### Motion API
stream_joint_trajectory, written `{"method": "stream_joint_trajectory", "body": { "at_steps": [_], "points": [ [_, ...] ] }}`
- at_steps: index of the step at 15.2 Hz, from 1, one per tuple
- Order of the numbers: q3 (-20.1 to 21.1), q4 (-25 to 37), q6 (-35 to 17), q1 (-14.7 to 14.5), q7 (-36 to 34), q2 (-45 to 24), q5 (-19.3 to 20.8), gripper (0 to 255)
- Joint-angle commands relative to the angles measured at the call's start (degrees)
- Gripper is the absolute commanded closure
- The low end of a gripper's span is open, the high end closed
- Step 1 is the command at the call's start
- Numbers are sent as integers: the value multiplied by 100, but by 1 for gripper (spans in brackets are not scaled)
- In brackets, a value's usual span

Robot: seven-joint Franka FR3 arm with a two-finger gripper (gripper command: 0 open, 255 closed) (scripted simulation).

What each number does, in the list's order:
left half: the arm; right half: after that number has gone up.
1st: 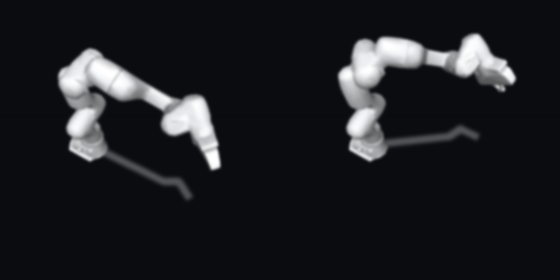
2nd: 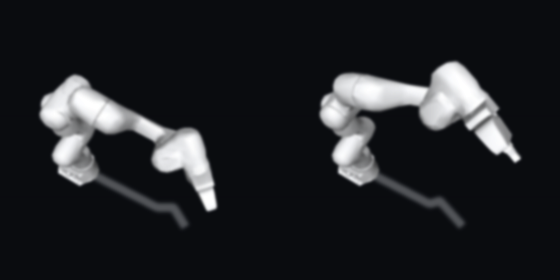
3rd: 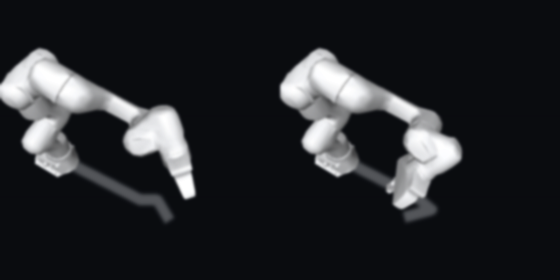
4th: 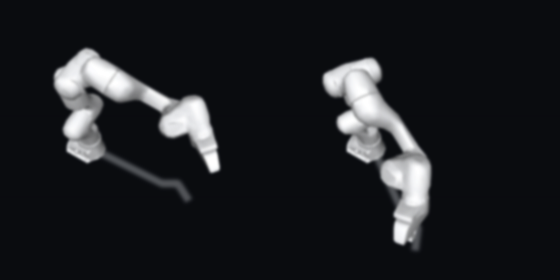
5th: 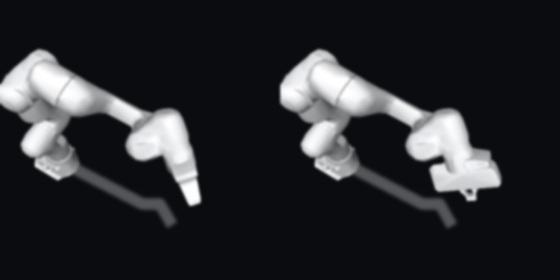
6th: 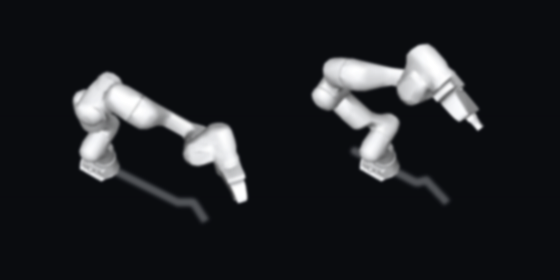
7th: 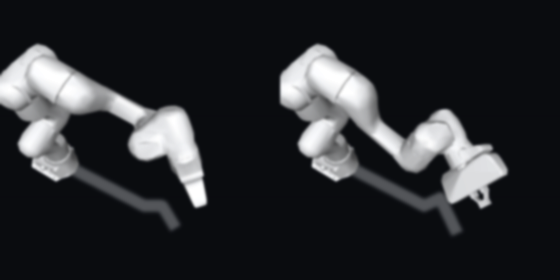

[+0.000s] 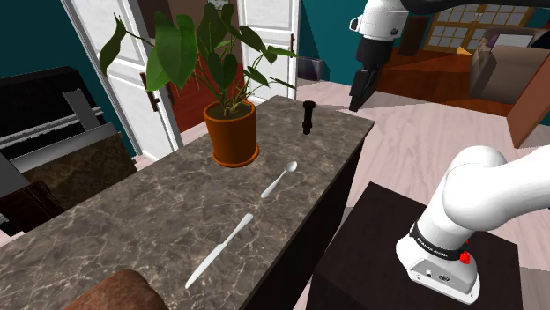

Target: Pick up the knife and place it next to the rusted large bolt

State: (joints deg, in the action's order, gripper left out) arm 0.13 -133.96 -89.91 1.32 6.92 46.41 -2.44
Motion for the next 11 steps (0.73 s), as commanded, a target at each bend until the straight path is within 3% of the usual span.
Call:
{"method": "stream_joint_trajectory", "body": {
  "at_steps": [1,11],
  "points": [
    [0,0,0,0,0,0,0,0],
    [489,767,-903,-715,921,-1968,28,0]
  ]
}}
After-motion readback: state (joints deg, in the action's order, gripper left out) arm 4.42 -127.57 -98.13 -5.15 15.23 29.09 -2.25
